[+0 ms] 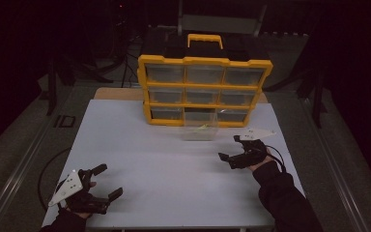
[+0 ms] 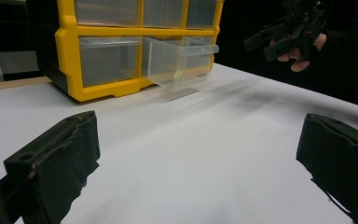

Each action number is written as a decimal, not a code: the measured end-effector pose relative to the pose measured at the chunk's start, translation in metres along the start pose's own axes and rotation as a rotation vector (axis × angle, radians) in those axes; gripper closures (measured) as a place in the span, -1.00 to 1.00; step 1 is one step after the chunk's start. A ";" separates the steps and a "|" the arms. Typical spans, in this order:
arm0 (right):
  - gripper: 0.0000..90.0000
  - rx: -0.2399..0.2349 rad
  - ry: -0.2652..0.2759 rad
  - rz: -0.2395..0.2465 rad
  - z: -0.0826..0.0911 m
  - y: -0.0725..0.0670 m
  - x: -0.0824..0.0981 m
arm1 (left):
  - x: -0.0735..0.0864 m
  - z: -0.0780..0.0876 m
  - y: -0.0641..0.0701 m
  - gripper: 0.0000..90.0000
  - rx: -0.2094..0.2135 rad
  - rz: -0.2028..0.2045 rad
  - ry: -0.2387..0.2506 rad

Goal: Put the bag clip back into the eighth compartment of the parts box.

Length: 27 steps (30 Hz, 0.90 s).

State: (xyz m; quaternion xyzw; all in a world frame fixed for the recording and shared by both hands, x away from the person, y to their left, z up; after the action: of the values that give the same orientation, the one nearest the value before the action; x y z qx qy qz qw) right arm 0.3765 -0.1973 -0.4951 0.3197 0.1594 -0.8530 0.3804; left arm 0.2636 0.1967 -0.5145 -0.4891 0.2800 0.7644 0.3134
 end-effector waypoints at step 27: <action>-0.83 -0.039 0.056 -0.029 -0.006 -0.023 0.052 | 0.000 0.000 0.000 -0.99 0.001 0.000 0.000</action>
State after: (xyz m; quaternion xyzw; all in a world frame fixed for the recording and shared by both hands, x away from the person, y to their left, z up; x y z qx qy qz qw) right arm 0.3353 -0.2080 -0.5337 0.3335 0.1913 -0.8459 0.3695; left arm 0.2634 0.1966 -0.5142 -0.4890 0.2804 0.7641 0.3136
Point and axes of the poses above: each handheld gripper's, and its own axes: z roughly backward along the jaws, x roughly out of its underside, y roughly to its right, the point moved 8 cm from there along -z, roughly forward along the jaws, and after that the axes turned 12 degrees about -y, right-handed, at the moved point
